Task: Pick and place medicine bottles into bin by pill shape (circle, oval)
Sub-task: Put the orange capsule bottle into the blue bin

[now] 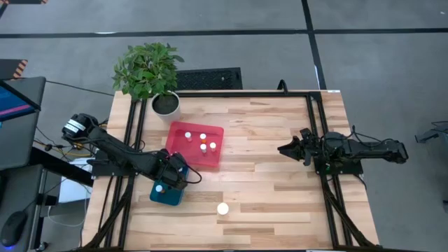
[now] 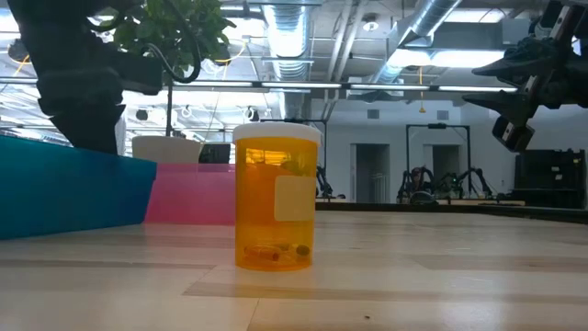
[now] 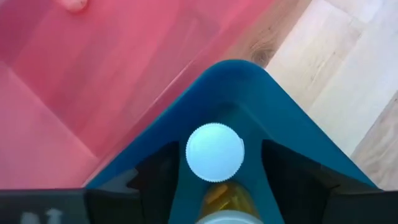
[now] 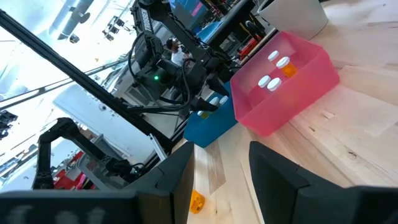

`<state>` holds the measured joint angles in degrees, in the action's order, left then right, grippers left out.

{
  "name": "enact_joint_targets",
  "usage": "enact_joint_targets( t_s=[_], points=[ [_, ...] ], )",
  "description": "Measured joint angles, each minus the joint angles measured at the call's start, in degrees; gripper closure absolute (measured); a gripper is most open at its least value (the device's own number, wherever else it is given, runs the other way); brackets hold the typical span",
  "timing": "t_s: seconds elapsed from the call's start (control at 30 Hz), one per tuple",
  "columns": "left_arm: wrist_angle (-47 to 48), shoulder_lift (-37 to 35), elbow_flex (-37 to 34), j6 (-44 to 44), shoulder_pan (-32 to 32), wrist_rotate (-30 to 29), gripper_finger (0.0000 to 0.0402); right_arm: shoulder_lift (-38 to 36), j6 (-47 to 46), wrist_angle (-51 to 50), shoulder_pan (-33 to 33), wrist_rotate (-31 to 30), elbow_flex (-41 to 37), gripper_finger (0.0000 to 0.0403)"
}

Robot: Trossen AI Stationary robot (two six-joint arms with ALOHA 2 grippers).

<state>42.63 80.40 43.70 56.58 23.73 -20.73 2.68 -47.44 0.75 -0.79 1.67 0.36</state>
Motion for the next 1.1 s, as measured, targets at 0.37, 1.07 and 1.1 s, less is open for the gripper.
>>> enact_joint_targets(
  t_s=[0.37,1.07,1.1],
  points=[
    [3.79,-0.15,3.53,0.04,0.0,-0.92,0.0156,0.0,-0.07,0.02,0.0,0.0,0.0,0.0239],
    [-19.59,2.51,19.71,-17.54,1.4,-3.37,0.0155,0.0,-0.09,0.09,0.0,0.02,0.0,0.0238],
    [-22.98,3.5,19.71,-19.45,1.4,-2.96,0.0155,0.0,-0.09,0.09,0.02,0.02,0.0,0.0238]
  ],
)
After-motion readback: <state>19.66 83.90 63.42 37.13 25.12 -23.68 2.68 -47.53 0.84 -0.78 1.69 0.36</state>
